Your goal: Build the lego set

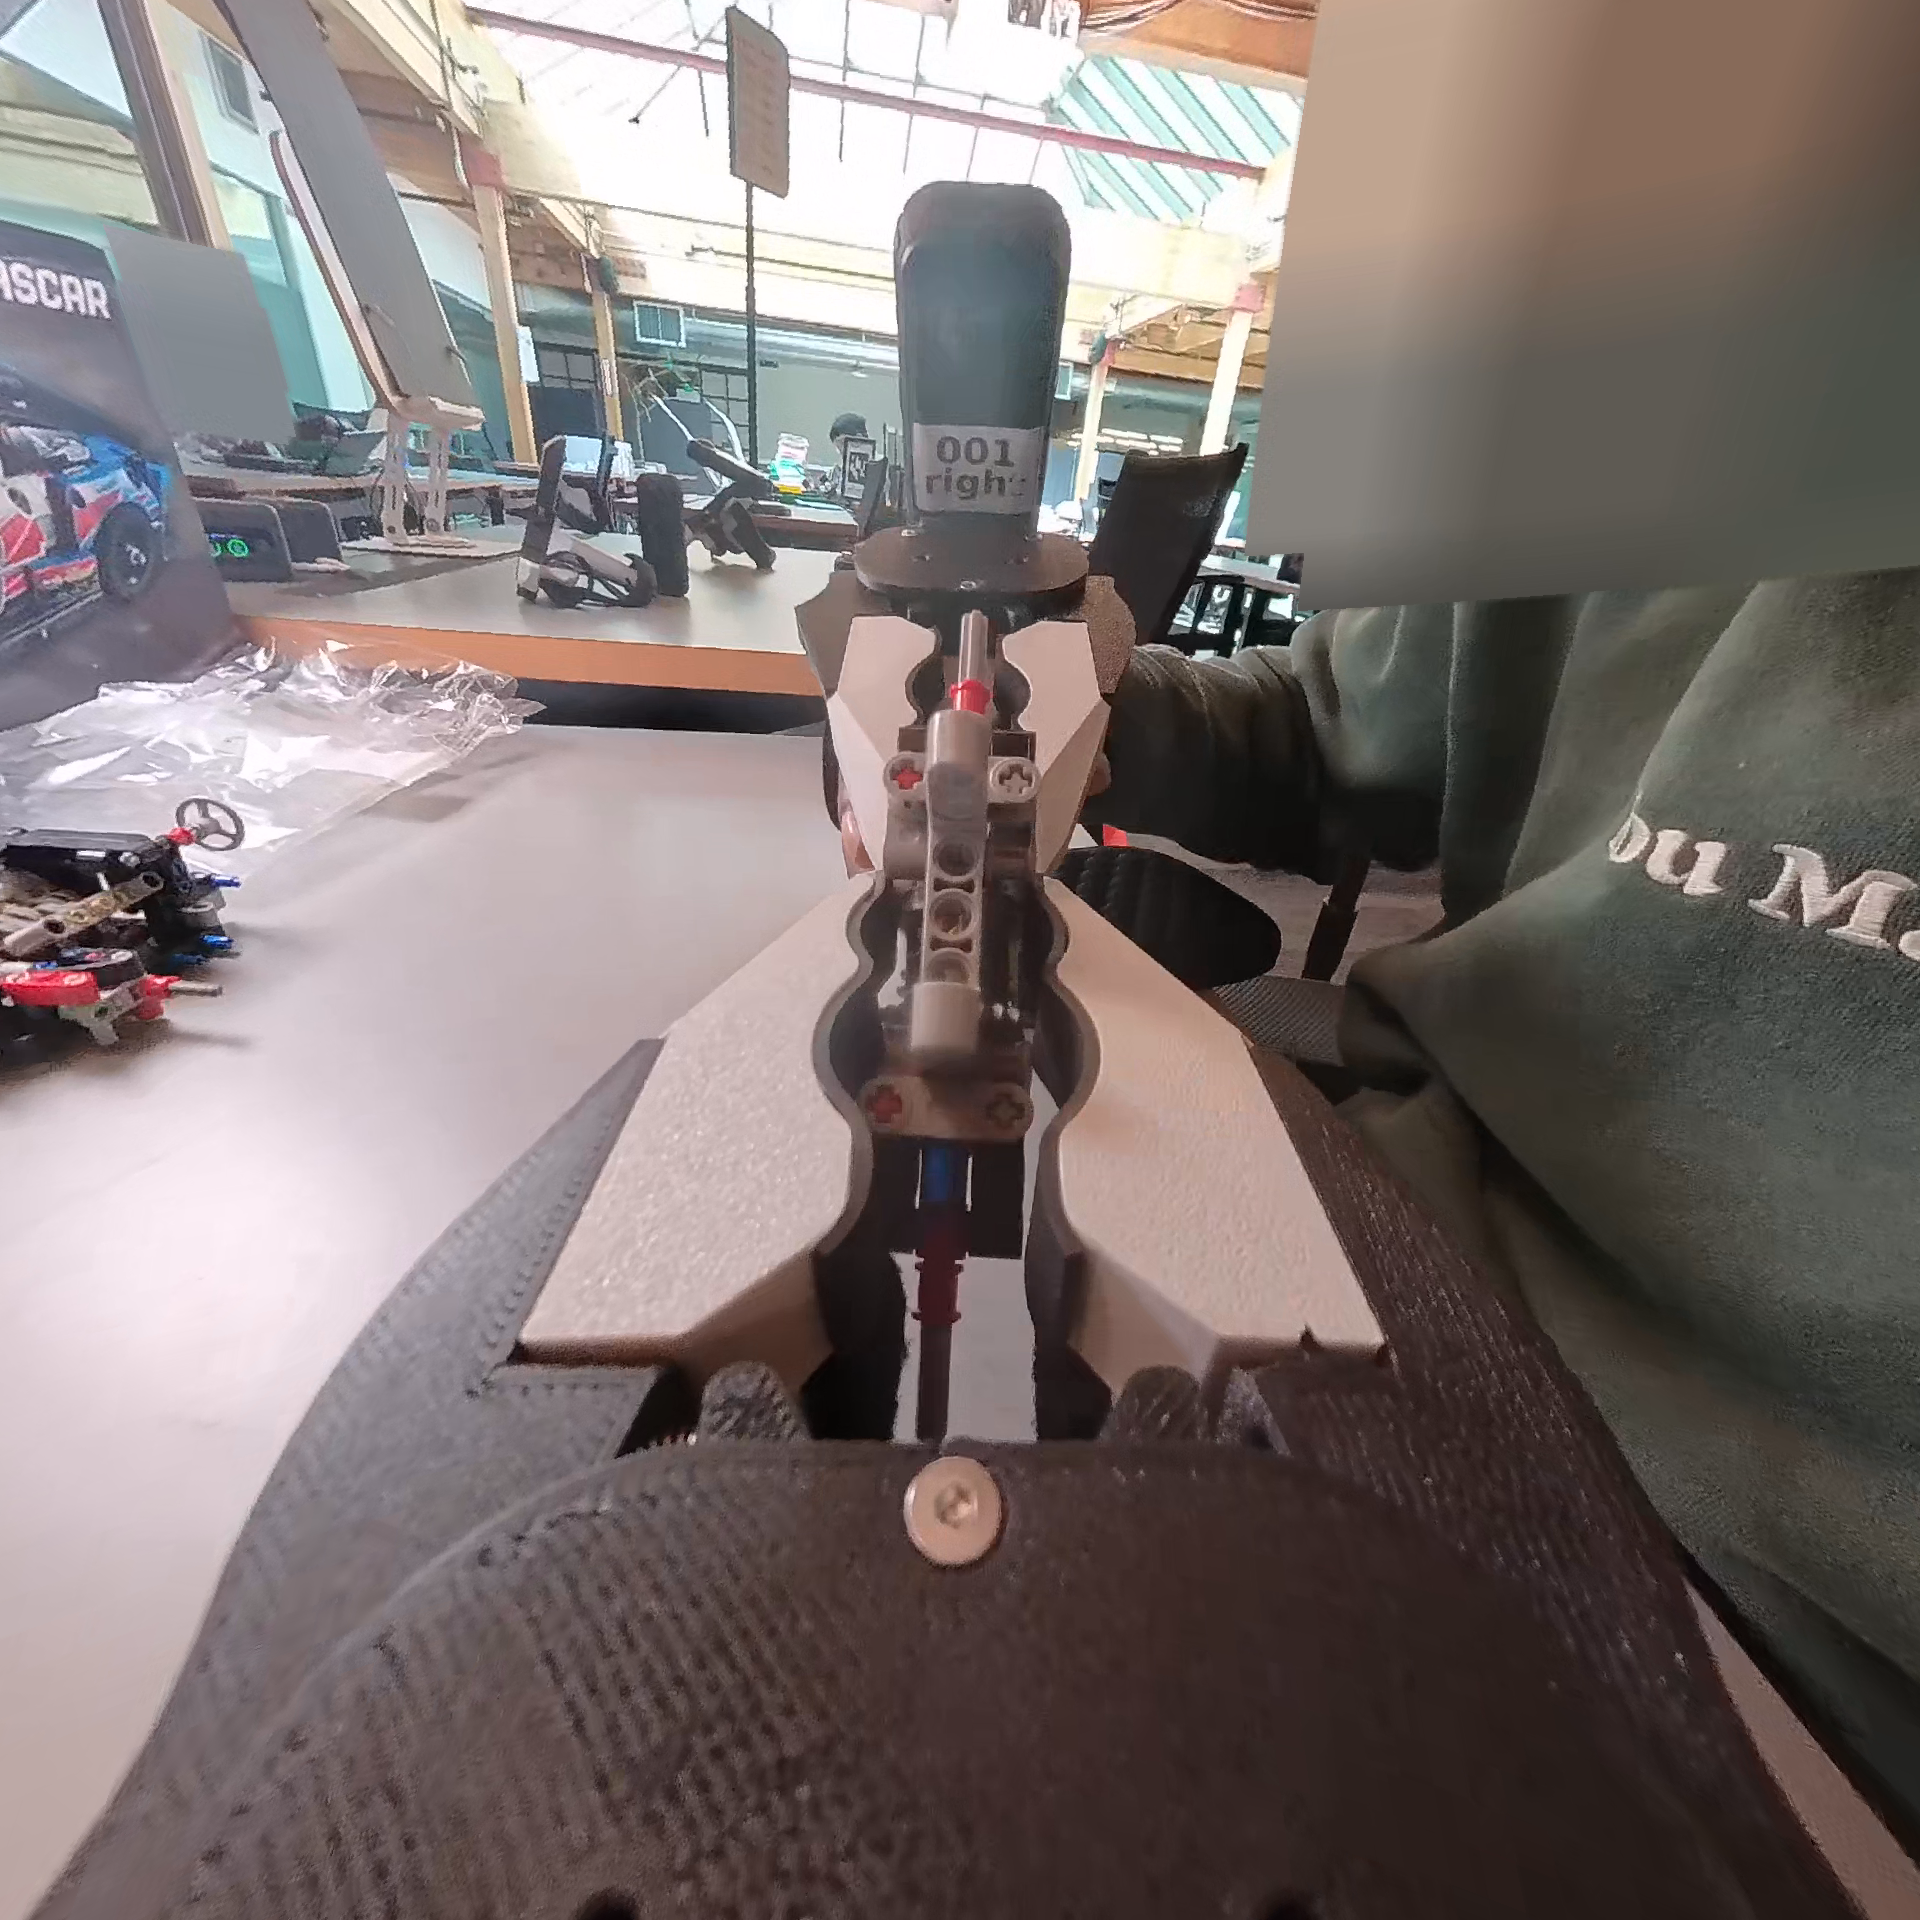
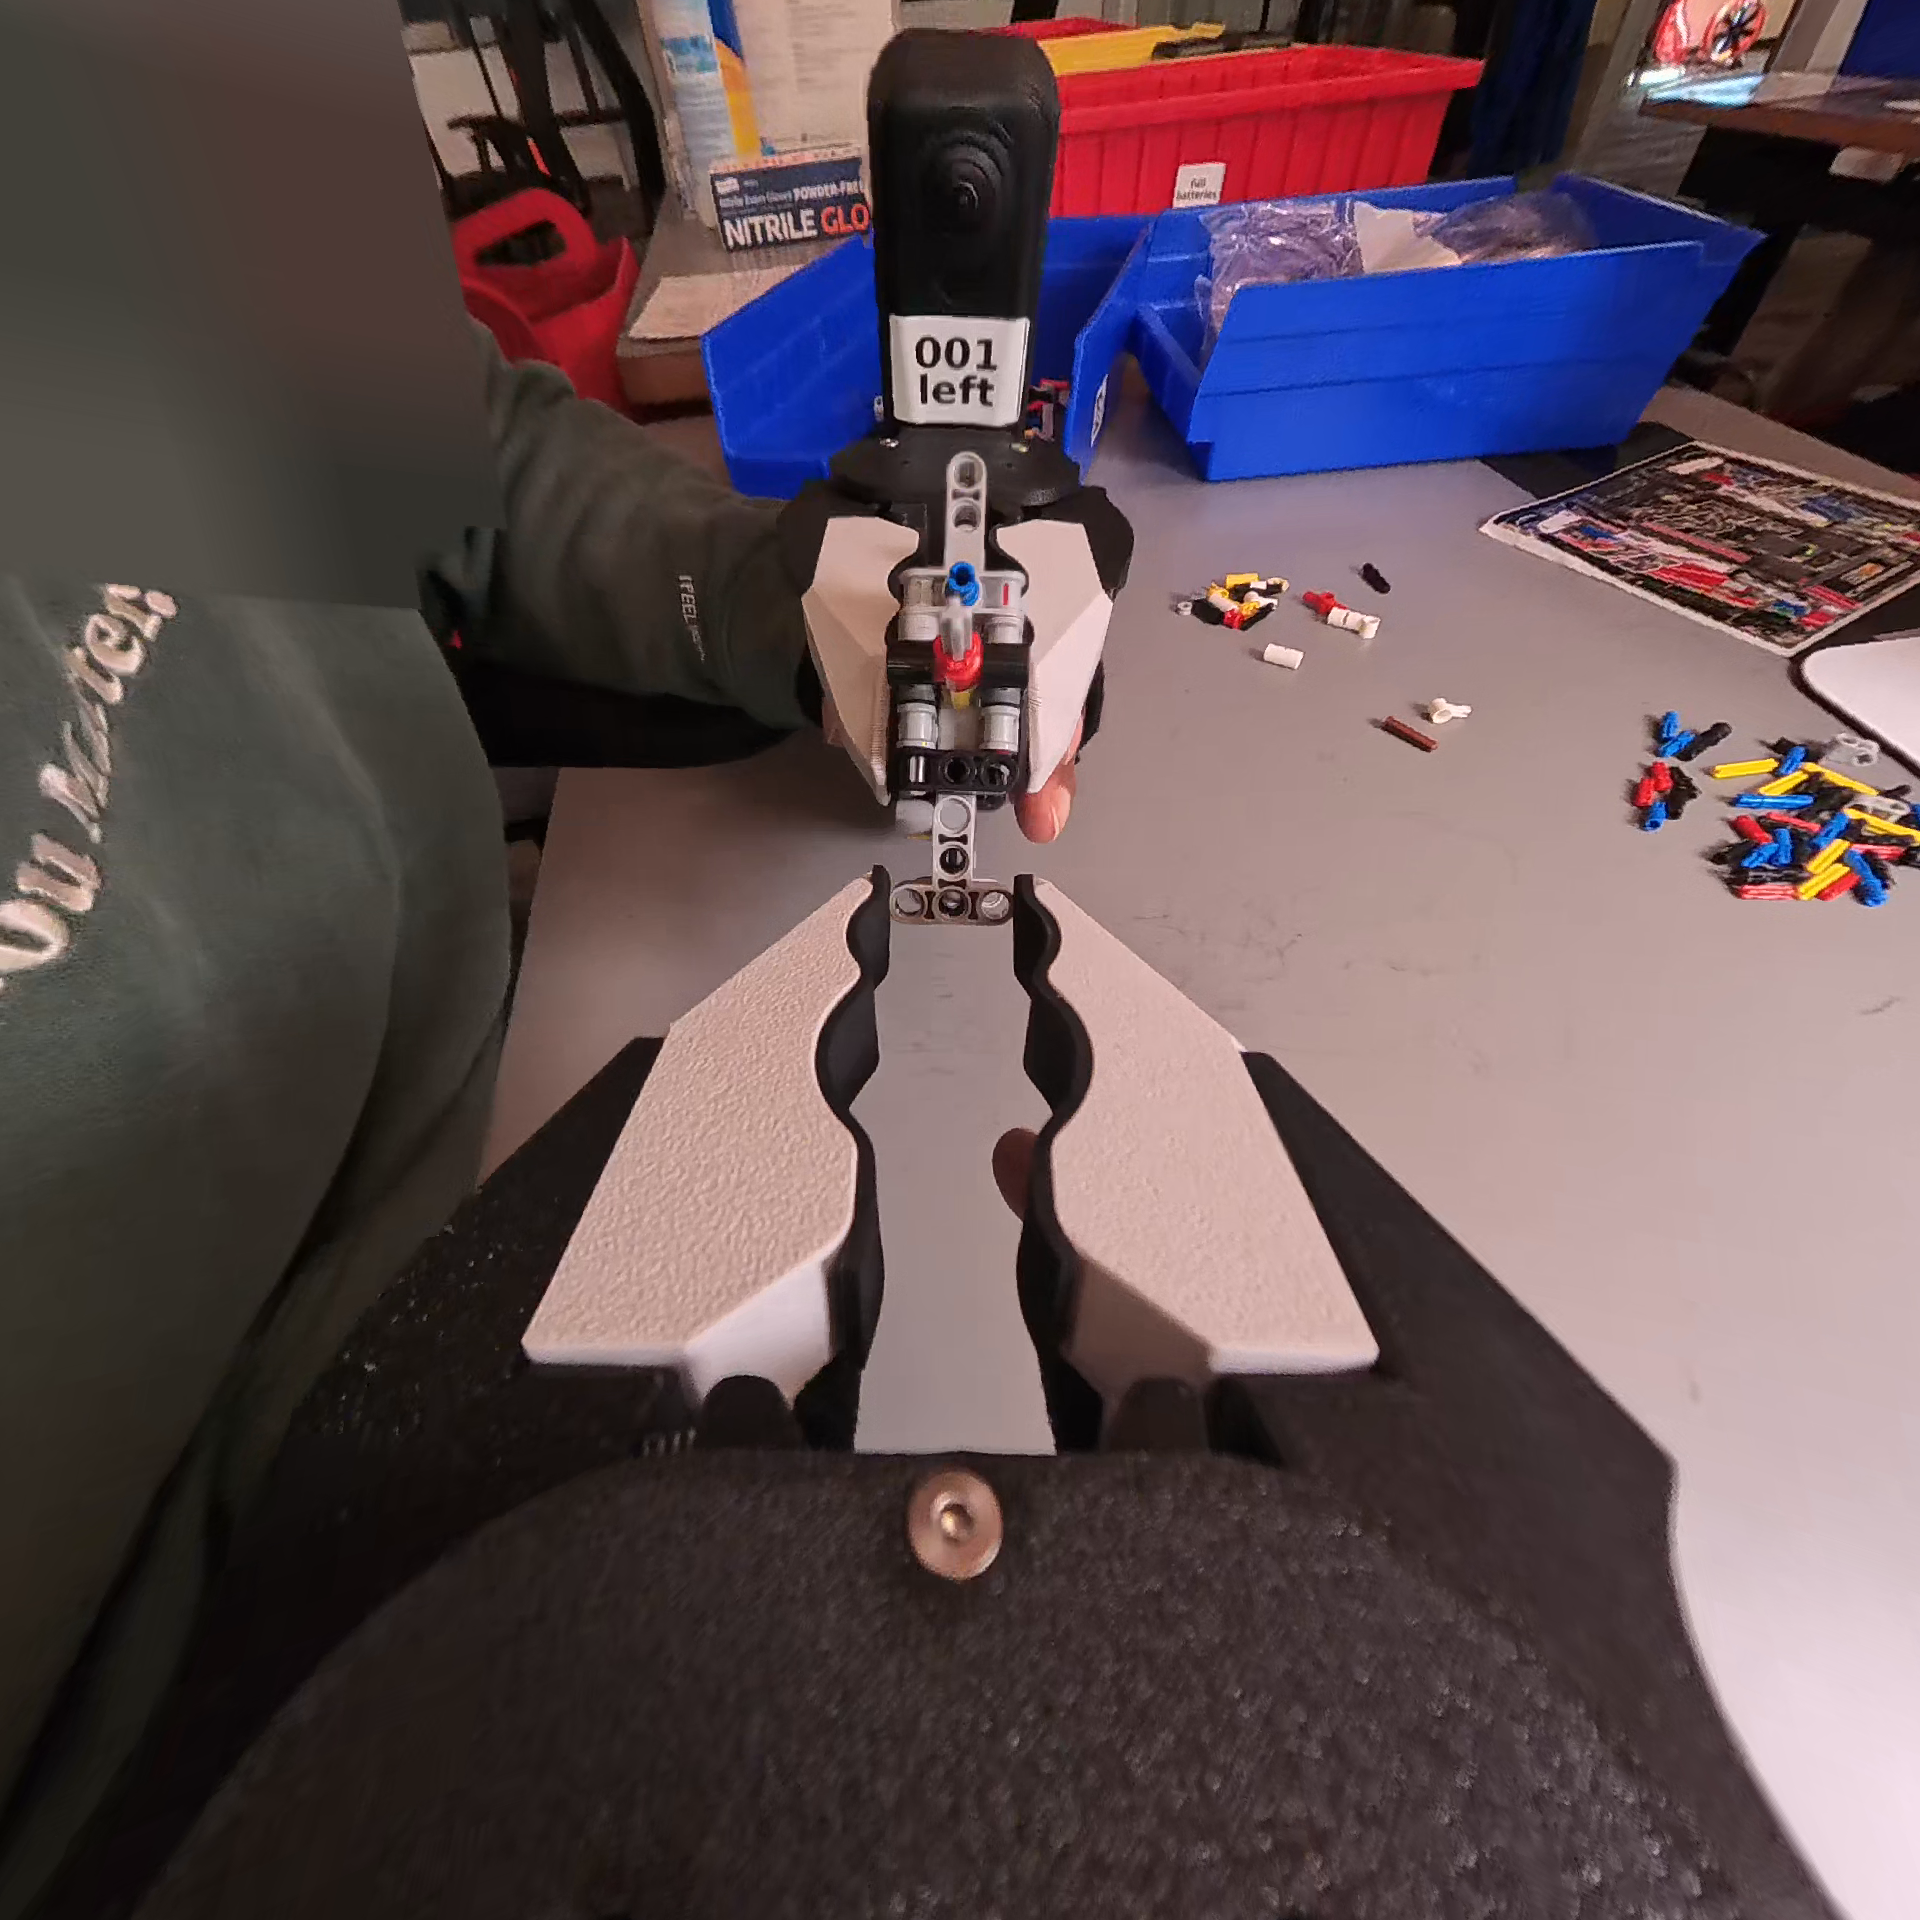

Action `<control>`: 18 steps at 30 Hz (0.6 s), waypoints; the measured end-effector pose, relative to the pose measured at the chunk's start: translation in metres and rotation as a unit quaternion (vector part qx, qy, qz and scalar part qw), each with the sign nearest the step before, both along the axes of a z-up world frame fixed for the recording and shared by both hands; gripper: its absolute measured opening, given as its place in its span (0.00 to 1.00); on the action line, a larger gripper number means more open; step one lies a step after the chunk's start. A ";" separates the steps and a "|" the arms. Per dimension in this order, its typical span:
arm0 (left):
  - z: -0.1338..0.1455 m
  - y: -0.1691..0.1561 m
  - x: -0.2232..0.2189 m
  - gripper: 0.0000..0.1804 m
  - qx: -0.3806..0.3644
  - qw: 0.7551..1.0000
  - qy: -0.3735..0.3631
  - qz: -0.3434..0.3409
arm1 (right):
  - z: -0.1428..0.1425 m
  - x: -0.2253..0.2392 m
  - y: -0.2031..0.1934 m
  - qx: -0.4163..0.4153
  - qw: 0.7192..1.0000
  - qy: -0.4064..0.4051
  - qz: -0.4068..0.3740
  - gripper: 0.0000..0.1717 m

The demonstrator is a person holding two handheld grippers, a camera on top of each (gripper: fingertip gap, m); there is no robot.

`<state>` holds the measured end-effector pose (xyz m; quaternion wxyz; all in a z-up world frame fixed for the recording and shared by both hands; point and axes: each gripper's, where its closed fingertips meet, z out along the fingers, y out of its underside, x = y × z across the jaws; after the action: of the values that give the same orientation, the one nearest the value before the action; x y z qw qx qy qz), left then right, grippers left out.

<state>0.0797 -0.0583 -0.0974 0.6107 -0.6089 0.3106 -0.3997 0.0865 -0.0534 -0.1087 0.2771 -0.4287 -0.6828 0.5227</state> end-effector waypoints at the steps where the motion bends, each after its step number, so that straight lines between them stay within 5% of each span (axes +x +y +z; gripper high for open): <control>1: 0.001 0.001 -0.002 0.13 -0.007 1.000 -0.009 0.001 | 0.002 -0.002 0.001 -0.022 1.000 0.003 -0.005 0.13; 10: -0.011 0.014 -0.005 0.13 -0.106 0.994 -0.032 0.008 | -0.012 -0.005 0.012 -0.168 0.985 -0.049 0.001 0.13; 18: -0.027 0.022 -0.006 0.13 -0.256 0.963 -0.090 -0.009 | -0.027 -0.003 0.014 -0.327 0.938 -0.113 0.030 0.13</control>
<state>0.0742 -0.0362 -0.1241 0.4565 -0.7034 0.1476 -0.5245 0.0830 -0.0396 -0.1355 0.0270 -0.5307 -0.5138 0.6735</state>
